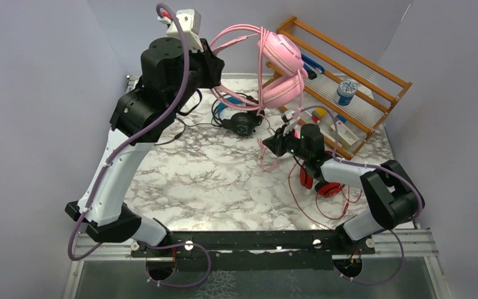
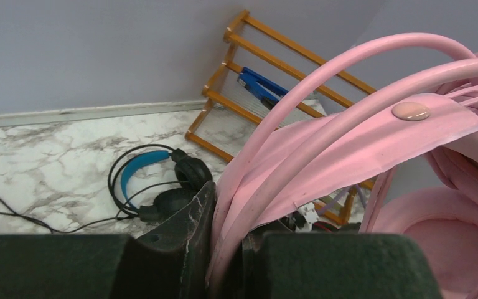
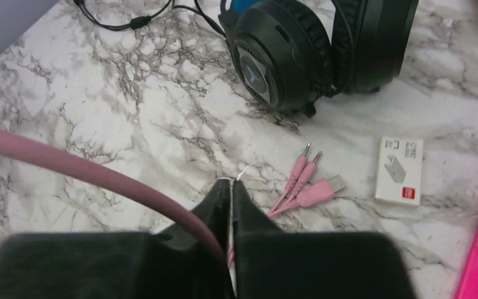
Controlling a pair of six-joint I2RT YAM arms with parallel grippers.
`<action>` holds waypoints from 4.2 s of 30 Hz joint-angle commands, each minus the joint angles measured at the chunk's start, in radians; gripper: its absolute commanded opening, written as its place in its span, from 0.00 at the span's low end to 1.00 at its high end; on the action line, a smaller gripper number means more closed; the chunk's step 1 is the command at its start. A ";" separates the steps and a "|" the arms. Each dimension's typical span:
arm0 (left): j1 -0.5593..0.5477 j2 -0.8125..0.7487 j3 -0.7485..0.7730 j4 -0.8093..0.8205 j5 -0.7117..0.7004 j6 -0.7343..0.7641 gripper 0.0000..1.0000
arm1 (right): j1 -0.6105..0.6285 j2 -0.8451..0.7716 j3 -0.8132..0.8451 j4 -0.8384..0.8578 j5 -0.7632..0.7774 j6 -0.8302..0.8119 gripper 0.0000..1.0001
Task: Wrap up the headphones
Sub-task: Wrap the headphones cable around the headphones.
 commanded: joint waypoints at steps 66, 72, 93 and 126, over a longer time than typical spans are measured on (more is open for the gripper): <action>-0.001 0.083 -0.186 0.256 -0.234 0.030 0.00 | 0.151 -0.358 0.425 -0.783 -0.337 0.271 0.84; 0.008 0.066 -0.120 0.188 -0.204 0.006 0.00 | 0.152 -0.441 0.385 -0.911 -0.234 0.127 0.98; 0.211 0.050 -0.090 0.135 0.217 -0.207 0.00 | 0.149 -0.443 0.111 -0.405 -0.131 0.128 1.00; 0.253 0.052 -0.032 0.132 0.384 -0.256 0.00 | 0.076 -0.056 0.076 0.075 -0.078 0.156 0.28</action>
